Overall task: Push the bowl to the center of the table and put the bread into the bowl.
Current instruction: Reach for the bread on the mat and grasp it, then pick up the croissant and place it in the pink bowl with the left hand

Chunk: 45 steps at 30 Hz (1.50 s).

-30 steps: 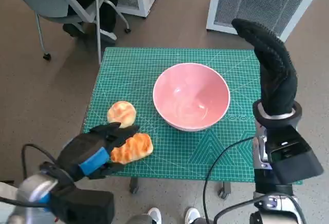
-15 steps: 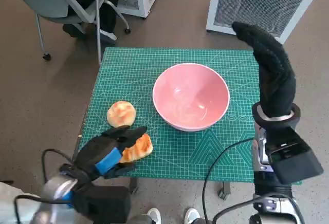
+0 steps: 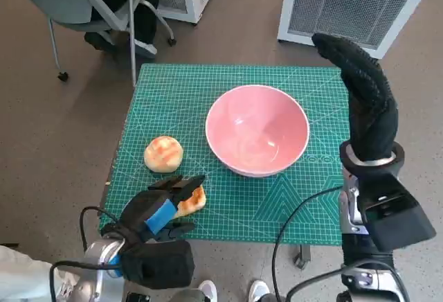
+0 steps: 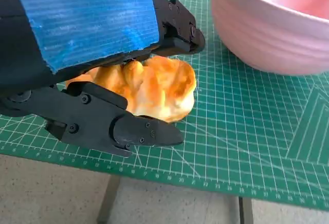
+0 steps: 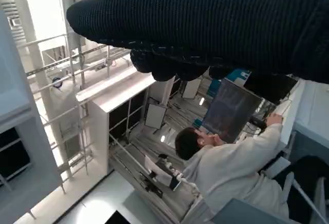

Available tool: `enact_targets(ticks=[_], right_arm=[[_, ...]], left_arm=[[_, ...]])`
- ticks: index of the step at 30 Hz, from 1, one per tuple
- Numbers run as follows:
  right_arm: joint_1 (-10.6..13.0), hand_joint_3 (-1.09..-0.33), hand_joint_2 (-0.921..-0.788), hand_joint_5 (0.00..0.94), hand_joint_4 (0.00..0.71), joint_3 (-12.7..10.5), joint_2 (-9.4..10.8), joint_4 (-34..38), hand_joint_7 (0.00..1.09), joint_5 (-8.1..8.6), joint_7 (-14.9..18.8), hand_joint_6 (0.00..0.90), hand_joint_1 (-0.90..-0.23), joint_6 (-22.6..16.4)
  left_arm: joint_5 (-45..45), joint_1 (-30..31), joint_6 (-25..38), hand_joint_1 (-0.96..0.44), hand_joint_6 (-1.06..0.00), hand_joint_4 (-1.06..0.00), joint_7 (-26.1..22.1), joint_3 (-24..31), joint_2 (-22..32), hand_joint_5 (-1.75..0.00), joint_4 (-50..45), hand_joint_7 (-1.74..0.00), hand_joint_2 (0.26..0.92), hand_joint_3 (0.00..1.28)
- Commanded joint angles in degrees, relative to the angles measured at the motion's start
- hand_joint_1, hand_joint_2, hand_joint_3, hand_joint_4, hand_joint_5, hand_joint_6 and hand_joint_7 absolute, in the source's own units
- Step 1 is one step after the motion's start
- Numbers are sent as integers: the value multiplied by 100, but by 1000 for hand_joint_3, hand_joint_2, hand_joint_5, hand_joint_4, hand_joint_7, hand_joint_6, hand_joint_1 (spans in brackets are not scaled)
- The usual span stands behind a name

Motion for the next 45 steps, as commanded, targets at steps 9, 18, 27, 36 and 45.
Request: enact_targets(ticks=[9, 18, 27, 36, 45], right_arm=[[190, -727, -921, 10, 309, 52, 39, -81, 709, 120, 77, 7, -563, 90], [207, -730, -921, 11, 313, 68, 39, -85, 716, 76, 59, 2, -563, 90], [220, -735, -921, 10, 312, 85, 42, -86, 725, 50, 62, -1, -553, 98], [244, -737, -921, 10, 312, 94, 52, -119, 730, 63, 66, -1, -550, 91], [280, -733, -921, 9, 313, 82, 31, -188, 732, 24, 49, -1, -560, 102]], left_arm=[[58, -27, -358, -81, -663, -733, 488, -63, 32, -383, 603, -116, 921, 43], [91, -189, -875, 39, -585, -641, 952, -45, 117, -1268, 1070, -925, 921, 127], [39, -311, -1240, 5, -586, -684, 1231, 31, 148, -1231, 1345, -1134, 920, 90], [-57, -420, -1180, 4, -603, -694, 1087, 260, 126, -1234, 895, -1109, 920, 79], [-270, -767, -658, 5, -626, -681, 572, 688, -36, -1267, -347, -1065, 920, 77]])
